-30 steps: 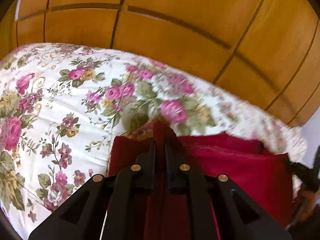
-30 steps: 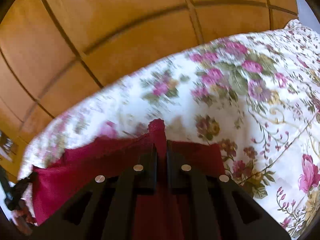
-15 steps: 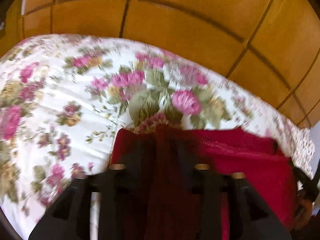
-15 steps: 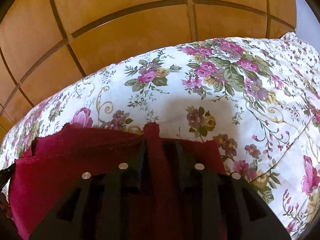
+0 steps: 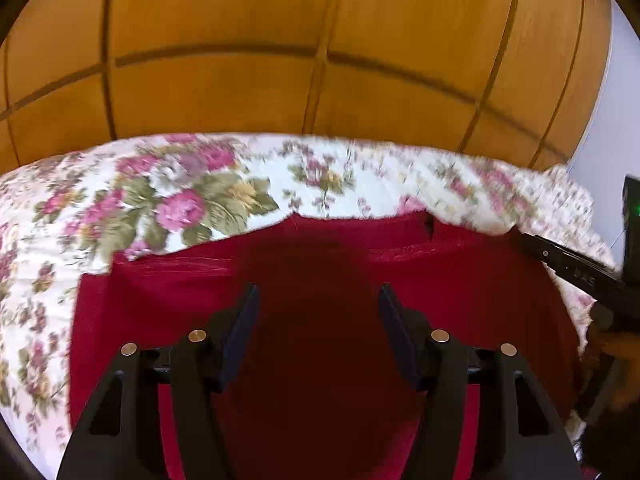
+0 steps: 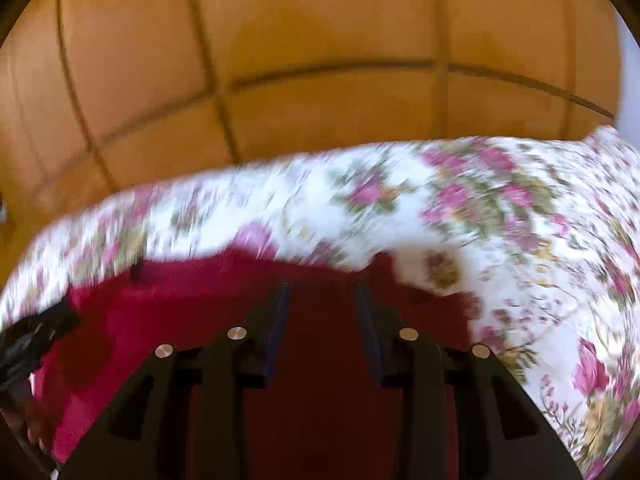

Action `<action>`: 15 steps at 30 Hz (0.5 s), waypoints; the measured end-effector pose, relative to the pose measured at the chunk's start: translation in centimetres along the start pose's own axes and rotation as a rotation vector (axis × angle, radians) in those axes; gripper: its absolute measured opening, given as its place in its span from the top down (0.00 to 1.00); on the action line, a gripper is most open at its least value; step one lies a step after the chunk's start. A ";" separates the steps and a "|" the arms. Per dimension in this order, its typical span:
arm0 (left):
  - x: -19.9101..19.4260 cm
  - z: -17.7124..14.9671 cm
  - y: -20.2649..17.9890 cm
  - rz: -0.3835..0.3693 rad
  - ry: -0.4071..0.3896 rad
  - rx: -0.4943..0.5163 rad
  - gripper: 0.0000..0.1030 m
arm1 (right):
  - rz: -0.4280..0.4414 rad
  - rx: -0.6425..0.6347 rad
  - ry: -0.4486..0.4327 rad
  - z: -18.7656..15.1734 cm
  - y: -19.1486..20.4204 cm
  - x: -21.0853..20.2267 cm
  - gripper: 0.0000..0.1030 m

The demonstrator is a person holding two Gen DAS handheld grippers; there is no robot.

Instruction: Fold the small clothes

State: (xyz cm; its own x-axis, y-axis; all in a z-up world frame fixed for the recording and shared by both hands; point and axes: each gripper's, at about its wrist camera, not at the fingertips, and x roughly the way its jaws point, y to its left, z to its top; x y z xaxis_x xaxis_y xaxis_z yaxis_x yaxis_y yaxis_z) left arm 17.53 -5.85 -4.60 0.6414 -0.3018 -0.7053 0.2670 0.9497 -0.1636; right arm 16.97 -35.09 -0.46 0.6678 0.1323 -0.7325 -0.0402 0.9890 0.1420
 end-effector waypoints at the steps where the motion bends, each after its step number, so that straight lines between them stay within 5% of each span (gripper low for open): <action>1: 0.9 0.1 0.0 0.010 0.023 0.002 0.42 | -0.001 -0.008 0.021 0.1 0.0 1.0 0.67; 11: 4.4 -1.0 2.1 -0.058 0.046 -0.059 0.32 | -0.073 0.013 0.057 0.1 -1.1 5.8 0.63; 15: 3.7 -1.0 2.2 -0.081 0.039 -0.072 0.32 | 0.019 0.080 -0.003 -0.1 -2.3 4.1 0.53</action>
State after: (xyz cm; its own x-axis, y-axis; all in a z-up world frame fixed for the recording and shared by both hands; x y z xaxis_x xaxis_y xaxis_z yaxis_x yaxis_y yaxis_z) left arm 19.81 -4.76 -8.24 0.5911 -0.3756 -0.7138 0.2633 0.9263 -0.2694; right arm 19.68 -36.82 -3.83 0.6693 0.1508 -0.7275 0.0062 0.9780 0.2085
